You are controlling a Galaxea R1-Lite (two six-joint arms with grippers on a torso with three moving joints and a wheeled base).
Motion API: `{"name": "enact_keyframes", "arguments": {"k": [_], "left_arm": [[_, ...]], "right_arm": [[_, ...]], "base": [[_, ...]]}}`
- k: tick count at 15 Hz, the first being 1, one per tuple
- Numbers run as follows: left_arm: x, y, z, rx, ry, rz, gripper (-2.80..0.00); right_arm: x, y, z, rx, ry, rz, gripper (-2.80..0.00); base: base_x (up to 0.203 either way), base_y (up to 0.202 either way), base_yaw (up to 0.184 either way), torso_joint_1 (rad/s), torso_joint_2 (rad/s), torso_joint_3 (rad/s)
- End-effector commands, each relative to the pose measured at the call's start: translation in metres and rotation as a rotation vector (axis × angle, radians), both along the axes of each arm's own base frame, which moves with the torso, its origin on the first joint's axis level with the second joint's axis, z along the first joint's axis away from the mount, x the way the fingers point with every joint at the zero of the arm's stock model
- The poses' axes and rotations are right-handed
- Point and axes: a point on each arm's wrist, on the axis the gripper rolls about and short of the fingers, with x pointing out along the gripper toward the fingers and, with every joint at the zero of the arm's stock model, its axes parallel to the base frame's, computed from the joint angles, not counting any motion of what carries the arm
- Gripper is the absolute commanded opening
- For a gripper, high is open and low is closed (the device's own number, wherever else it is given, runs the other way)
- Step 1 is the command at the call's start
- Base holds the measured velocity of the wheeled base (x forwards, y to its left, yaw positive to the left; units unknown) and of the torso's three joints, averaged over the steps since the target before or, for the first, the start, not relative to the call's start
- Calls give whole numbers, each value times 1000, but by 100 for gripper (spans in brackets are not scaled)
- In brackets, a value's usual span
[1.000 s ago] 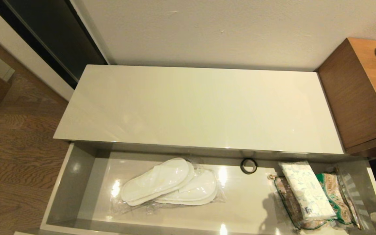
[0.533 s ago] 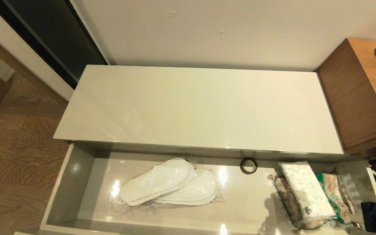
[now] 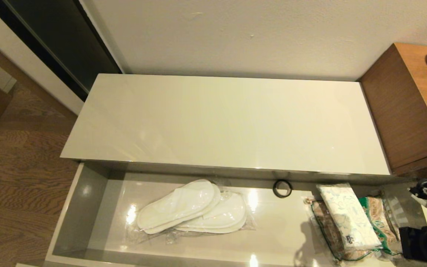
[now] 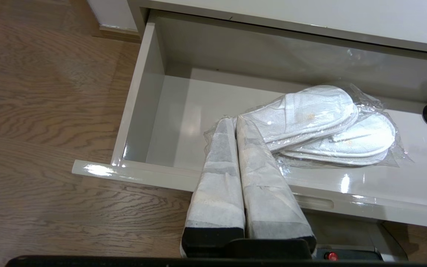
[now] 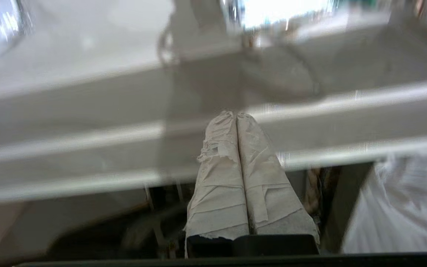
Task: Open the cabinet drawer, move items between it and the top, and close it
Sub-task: Take out the tissue from the drawer
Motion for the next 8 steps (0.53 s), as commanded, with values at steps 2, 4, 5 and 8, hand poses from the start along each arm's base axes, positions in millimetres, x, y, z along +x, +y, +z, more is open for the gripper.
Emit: {"name": "enact_keyframes", "arguments": {"k": [2, 4, 5, 8], "left_arm": [[0, 0, 0, -1, 1, 1, -280], [0, 0, 0, -2, 1, 1, -280], [0, 0, 0, -2, 1, 1, -280], [0, 0, 0, -1, 1, 1, -280]], "right_arm": [[13, -1, -9, 3, 7, -22, -280], [25, -1, -14, 5, -13, -29, -280], [30, -1, -15, 4, -41, -29, -280], [38, -2, -20, -11, -71, -39, -280]], "base": [[0, 0, 0, 0, 0, 0], [0, 0, 0, 0, 0, 0], [0, 0, 0, 0, 0, 0], [0, 0, 0, 0, 0, 0]]}}
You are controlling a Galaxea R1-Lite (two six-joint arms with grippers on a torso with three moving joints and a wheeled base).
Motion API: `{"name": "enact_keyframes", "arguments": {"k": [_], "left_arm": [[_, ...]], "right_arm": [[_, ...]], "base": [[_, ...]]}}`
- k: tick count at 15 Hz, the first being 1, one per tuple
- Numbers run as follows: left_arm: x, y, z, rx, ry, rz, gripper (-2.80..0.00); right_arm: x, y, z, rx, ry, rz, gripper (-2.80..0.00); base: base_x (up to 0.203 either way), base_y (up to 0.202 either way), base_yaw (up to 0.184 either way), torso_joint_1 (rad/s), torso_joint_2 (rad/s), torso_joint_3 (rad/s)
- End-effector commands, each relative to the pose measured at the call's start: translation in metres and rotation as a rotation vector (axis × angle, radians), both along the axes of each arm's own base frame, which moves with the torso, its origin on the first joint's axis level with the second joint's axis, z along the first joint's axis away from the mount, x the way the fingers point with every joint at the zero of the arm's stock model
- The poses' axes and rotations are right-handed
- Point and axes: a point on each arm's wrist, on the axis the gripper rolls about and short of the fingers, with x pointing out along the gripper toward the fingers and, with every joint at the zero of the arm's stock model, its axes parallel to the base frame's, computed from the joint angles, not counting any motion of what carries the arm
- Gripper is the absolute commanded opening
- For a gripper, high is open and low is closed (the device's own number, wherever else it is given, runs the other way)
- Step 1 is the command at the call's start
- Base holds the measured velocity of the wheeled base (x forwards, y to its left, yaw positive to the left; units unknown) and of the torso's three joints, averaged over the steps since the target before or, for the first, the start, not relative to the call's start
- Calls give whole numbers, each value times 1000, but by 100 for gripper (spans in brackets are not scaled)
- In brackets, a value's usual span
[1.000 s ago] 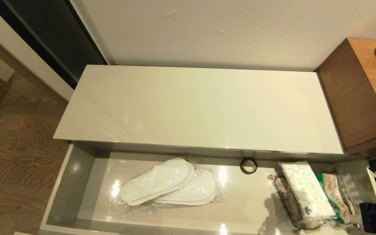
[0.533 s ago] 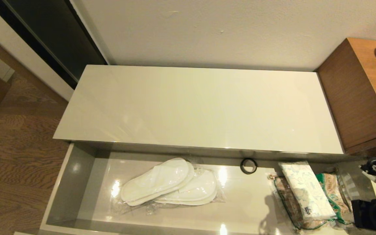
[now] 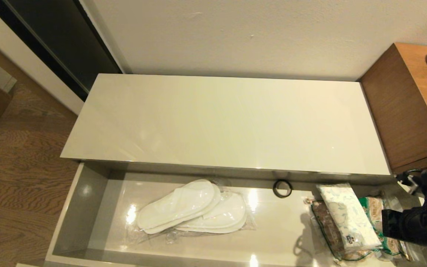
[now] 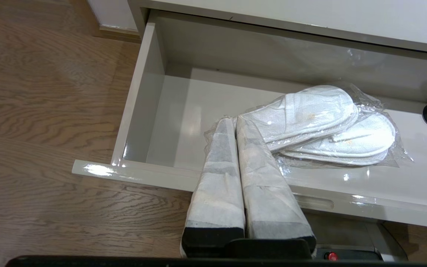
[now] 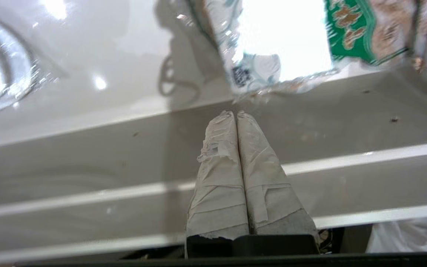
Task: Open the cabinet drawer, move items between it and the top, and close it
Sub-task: Take out the tissue from the drawer
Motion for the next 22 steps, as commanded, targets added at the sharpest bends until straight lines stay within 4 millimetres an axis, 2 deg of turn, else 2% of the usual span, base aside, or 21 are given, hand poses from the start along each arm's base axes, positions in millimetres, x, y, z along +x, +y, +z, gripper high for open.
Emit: {"name": "enact_keyframes", "arguments": {"k": [1, 5, 8, 11, 14, 17, 22], "left_arm": [[0, 0, 0, 0, 1, 1, -280], [0, 0, 0, -1, 1, 1, -280], [0, 0, 0, 0, 1, 1, -280], [0, 0, 0, -1, 1, 1, -280], [0, 0, 0, 0, 1, 1, -280], [0, 0, 0, 0, 1, 1, -280], [0, 0, 0, -2, 1, 1, -280]], "right_arm": [[4, -1, -10, -12, 32, -11, 0], [5, -1, -33, -21, 57, -6, 0], [10, -1, -57, -17, 115, -6, 0], [21, -2, -73, -17, 123, -8, 0], [31, -3, -78, -25, 73, -15, 0], [32, -4, -81, -66, 73, -49, 0], [39, -7, -96, -101, 4, -81, 0]], "base": [[0, 0, 0, 0, 0, 0], [0, 0, 0, 0, 0, 0], [0, 0, 0, 0, 0, 0], [0, 0, 0, 0, 0, 0], [0, 0, 0, 0, 0, 0], [0, 0, 0, 0, 0, 0], [0, 0, 0, 0, 0, 0]]}}
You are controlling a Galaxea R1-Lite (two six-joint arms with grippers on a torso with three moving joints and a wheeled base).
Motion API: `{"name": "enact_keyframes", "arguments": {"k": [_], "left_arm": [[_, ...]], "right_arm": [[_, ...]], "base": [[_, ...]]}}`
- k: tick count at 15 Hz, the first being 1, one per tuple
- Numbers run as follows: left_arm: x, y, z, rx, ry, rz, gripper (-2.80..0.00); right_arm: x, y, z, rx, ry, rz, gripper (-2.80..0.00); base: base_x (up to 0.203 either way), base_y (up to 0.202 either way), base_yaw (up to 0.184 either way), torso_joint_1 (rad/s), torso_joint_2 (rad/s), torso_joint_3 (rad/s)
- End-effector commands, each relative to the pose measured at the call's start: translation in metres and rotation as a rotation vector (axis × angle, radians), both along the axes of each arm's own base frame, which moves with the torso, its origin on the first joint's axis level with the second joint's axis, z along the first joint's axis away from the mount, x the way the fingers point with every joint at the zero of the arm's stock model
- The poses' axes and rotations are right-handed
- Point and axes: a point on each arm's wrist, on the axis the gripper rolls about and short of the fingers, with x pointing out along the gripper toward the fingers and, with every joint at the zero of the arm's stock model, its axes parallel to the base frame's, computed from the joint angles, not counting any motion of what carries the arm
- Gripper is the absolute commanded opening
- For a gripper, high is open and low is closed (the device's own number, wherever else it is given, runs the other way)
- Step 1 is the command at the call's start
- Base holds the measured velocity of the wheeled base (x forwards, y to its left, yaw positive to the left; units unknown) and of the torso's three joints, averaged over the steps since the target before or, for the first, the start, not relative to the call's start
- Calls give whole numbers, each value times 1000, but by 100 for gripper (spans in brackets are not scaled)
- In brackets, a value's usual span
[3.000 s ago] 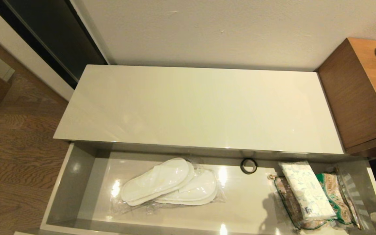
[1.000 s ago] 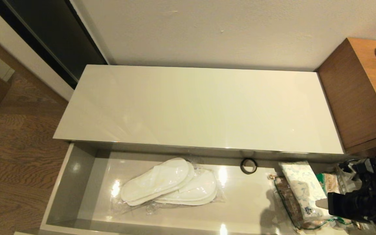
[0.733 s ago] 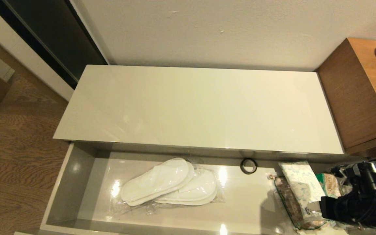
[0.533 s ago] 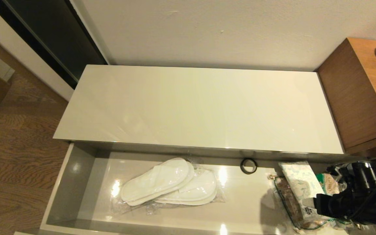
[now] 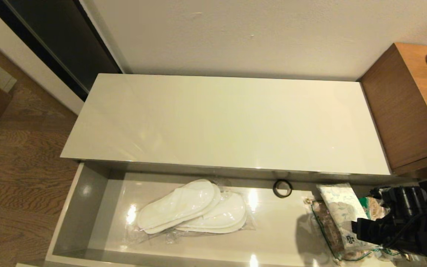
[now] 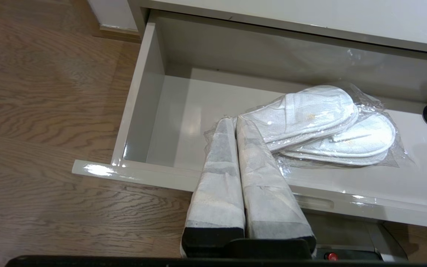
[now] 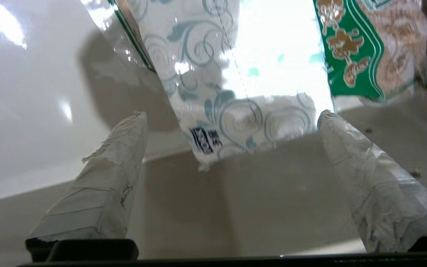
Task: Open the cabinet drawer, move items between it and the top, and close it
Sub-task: Take out the tissue from the drawer
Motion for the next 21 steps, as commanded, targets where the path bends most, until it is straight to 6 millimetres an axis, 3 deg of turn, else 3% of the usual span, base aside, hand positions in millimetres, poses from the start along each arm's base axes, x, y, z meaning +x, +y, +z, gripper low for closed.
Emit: {"name": "enact_keyframes", "arguments": {"k": [1, 7, 21], "left_arm": [[0, 0, 0, 0, 1, 1, -280], [0, 0, 0, -1, 1, 1, -280], [0, 0, 0, 0, 1, 1, -280]], "right_arm": [[-1, 0, -9, -1, 0, 2, 0], [2, 0, -5, -18, -36, 21, 0], [34, -2, -7, -24, -78, 23, 0]], "base": [[0, 0, 0, 0, 0, 0], [0, 0, 0, 0, 0, 0], [0, 0, 0, 0, 0, 0]]}}
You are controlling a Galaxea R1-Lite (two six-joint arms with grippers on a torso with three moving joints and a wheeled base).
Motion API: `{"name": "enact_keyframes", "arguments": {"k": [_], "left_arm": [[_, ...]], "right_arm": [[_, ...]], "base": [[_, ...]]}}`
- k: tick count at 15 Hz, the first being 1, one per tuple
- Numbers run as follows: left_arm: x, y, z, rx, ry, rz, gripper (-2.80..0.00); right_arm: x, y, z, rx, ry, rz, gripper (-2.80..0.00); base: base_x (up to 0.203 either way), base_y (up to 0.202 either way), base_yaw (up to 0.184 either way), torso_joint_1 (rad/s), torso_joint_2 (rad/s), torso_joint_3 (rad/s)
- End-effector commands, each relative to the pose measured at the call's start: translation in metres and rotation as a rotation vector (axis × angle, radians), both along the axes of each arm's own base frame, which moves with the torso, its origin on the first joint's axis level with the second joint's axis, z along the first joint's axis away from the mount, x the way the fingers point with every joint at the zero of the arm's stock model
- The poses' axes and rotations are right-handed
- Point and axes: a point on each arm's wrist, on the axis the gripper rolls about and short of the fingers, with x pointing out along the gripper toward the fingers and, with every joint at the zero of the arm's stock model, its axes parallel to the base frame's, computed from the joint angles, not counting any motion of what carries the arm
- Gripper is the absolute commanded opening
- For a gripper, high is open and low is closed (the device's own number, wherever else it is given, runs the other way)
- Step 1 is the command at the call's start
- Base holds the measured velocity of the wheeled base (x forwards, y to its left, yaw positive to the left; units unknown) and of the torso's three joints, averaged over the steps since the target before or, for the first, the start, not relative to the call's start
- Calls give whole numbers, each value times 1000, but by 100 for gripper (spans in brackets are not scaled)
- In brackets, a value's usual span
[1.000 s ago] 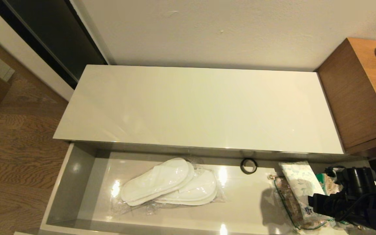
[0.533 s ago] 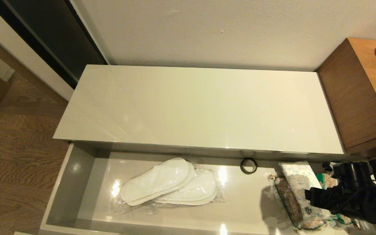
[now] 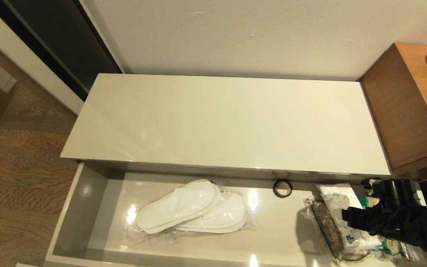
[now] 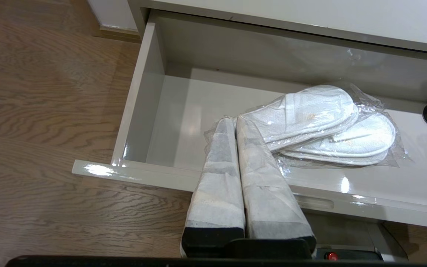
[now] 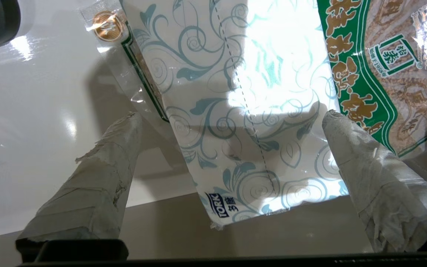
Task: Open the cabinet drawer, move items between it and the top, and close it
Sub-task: Take out the tissue from the drawer
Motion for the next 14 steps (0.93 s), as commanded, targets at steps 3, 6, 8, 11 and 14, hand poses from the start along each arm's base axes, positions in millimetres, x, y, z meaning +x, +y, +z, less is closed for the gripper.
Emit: {"name": "enact_keyframes", "arguments": {"k": [3, 6, 8, 11, 14], "left_arm": [[0, 0, 0, -1, 1, 1, -280], [0, 0, 0, -2, 1, 1, -280], [0, 0, 0, -2, 1, 1, -280], [0, 0, 0, -2, 1, 1, -280], [0, 0, 0, -1, 1, 1, -280]], "right_arm": [[4, 0, -10, 4, 19, -2, 0], [8, -1, -16, 7, 27, -6, 0], [10, -1, -21, 9, 40, -7, 0], [8, -1, -27, 14, 65, -10, 0], [6, -4, -31, 18, 84, -26, 0]], "base": [[0, 0, 0, 0, 0, 0], [0, 0, 0, 0, 0, 0], [0, 0, 0, 0, 0, 0], [0, 0, 0, 0, 0, 0], [0, 0, 0, 0, 0, 0]]}}
